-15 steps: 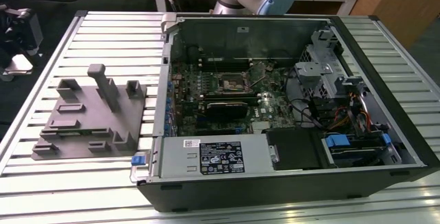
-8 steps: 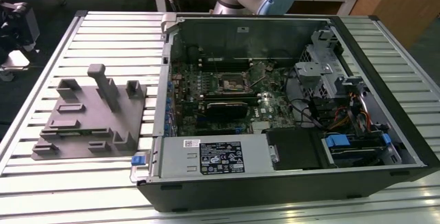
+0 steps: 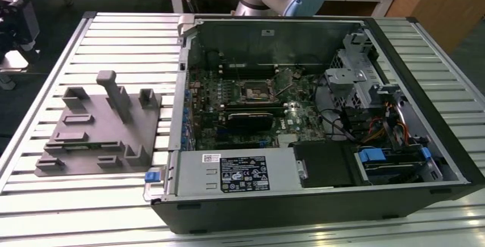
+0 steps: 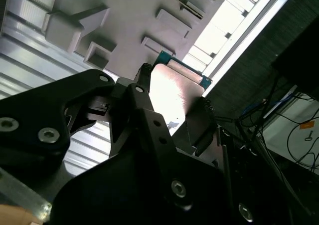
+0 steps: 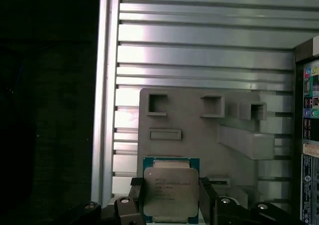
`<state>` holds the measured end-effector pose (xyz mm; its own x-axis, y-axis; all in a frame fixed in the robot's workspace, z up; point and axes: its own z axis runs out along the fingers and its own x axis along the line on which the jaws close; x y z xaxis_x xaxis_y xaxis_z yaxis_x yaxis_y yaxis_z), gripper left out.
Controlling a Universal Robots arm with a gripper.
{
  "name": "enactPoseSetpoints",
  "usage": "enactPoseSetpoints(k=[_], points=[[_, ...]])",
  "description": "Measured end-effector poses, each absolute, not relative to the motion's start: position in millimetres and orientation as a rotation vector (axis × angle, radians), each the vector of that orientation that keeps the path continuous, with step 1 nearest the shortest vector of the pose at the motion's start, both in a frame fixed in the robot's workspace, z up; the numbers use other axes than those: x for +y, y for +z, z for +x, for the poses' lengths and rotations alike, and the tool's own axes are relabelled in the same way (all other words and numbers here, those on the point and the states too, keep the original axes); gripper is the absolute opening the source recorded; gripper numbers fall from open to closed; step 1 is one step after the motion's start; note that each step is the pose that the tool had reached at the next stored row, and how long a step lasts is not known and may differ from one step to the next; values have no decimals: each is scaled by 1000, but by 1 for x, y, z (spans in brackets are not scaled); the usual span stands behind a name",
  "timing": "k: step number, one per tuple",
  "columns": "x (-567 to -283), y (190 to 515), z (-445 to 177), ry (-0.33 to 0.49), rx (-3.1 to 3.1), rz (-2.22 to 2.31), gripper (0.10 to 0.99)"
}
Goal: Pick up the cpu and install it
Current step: 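Pick up the cpu and move it towards the insertion slot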
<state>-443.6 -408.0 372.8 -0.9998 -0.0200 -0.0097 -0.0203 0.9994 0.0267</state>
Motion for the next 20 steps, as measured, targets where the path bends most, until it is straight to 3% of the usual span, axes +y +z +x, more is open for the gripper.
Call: enactPoseSetpoints(k=[20], points=[[-408, 406, -443, 43, 3132, -31, 533]])
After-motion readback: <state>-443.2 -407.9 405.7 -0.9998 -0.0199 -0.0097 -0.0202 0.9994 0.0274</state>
